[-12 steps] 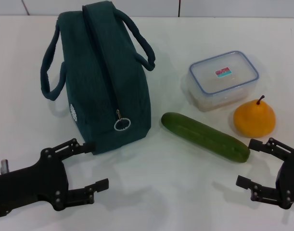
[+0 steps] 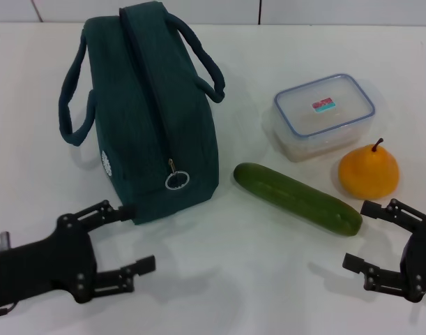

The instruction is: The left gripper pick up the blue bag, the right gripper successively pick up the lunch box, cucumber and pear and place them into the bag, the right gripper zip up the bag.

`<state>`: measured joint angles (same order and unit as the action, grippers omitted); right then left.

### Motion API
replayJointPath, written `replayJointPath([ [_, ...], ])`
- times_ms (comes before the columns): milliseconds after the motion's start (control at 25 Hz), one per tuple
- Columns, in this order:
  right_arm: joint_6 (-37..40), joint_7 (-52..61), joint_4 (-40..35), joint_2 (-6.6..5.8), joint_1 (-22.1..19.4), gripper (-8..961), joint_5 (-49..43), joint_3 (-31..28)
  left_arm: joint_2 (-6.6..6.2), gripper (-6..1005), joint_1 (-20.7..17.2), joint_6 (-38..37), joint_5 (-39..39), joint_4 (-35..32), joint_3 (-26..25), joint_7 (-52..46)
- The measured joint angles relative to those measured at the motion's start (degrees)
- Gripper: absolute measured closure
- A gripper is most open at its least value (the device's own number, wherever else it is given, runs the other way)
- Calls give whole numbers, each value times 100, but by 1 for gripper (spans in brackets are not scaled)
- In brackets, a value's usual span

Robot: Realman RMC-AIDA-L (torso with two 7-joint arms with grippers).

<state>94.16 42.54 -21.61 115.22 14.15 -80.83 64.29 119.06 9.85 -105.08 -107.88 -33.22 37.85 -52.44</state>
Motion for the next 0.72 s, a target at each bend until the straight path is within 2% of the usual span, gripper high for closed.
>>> replayJointPath([
  [120, 0, 9, 0, 0, 0, 91, -2, -7, -102, 138, 4, -199, 140, 0, -82, -908],
  [280, 3, 29, 0, 0, 0, 91, -3, -7, -363, 139, 108, -433, 304, 0, -482, -2742],
  [360, 5, 31, 0, -1, 0, 91, -4, 2, -478, 139, 217, -430, 381, -1, -845, -3728],
  [480, 6, 33, 0, 0, 4, 91, -4, 13, -546, 140, 441, -344, 383, -55, -1492, -4590],
  [560, 6, 33, 0, 0, 8, 91, -3, 17, -574, 140, 593, -121, 357, -195, -1695, -5165],
  [720, 7, 31, 0, 0, 18, 91, -3, 22, -582, 141, 1006, 480, -35, -780, -1581, -6285],
])
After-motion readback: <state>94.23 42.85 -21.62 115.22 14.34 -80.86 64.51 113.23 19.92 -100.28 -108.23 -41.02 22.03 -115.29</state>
